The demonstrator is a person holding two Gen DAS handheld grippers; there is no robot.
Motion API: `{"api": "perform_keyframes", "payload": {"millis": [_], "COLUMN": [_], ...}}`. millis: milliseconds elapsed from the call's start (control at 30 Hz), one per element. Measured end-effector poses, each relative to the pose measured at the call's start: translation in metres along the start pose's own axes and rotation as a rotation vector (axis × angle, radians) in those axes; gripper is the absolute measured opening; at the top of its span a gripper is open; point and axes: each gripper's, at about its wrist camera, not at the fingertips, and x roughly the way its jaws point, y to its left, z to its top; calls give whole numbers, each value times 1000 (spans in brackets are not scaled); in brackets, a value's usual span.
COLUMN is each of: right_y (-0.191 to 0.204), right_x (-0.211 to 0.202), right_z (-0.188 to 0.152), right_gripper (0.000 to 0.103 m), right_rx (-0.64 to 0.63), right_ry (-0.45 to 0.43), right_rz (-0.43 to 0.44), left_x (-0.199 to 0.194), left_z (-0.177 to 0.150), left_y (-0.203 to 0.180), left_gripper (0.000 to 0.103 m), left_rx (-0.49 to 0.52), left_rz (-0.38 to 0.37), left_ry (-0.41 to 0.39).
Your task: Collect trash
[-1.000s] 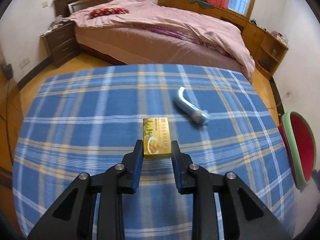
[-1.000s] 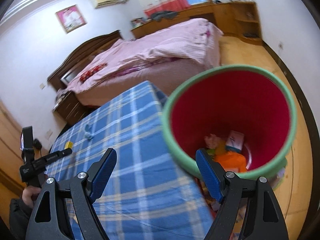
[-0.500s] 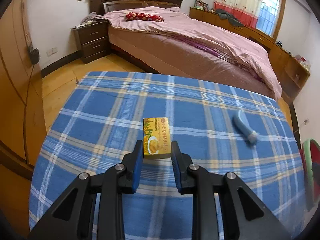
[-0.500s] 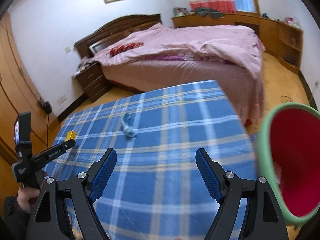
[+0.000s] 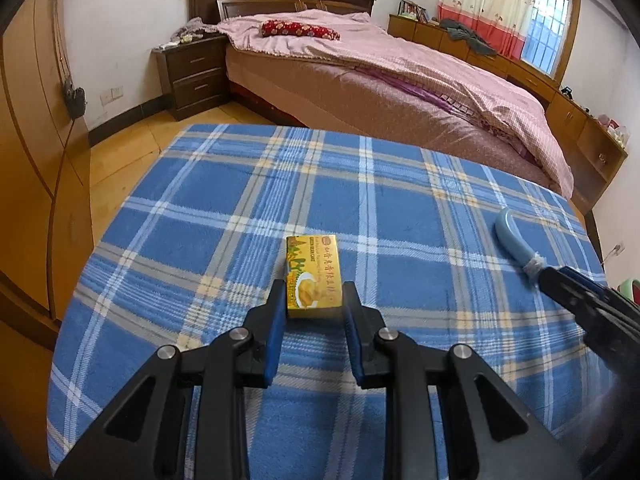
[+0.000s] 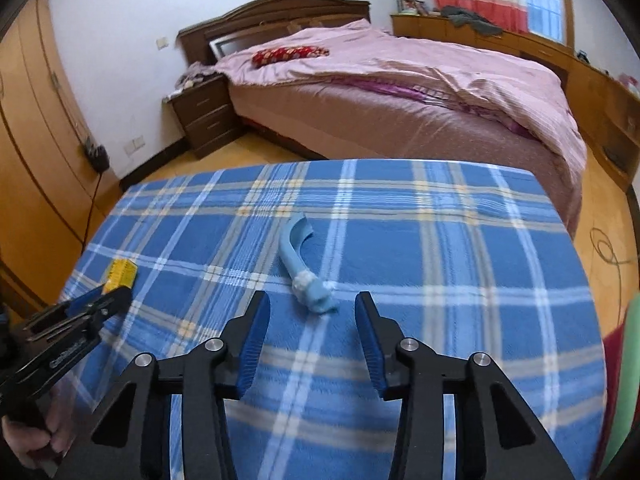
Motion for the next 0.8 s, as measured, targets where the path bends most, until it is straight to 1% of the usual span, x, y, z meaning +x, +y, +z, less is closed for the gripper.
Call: {"api": "perform_keyframes", "payload": {"millis": [133,200,300,367,400,633,800], "right_y": [3,4,7,7,7,3,2], "right_x": [13,18,21,22,22,17,-8], "right_z": [4,6,7,7,7,4,-4], "right_gripper": [42,39,30,21,19,16,16], "right_rx": [-15,-18,-30,-29,-25,2,0], "right_ry": [18,31,37,40,42,34,8], "right_rz": [9,24,38,39,36,50,54], "left_x": [1,1,1,0,0,0,-1], "left_z": [-1,-1,-1,-1,-1,0,-1], "left_y": [0,0,0,0,0,0,-1], "left_gripper": [27,27,27,27,27,27,27], "left_rx": [3,3,2,1,0,-4,-4], "left_rz": [-5,-8,-13,-14,-15,-26,-40], "left_ry": [0,0,-1,-1,-1,-1,-1]}}
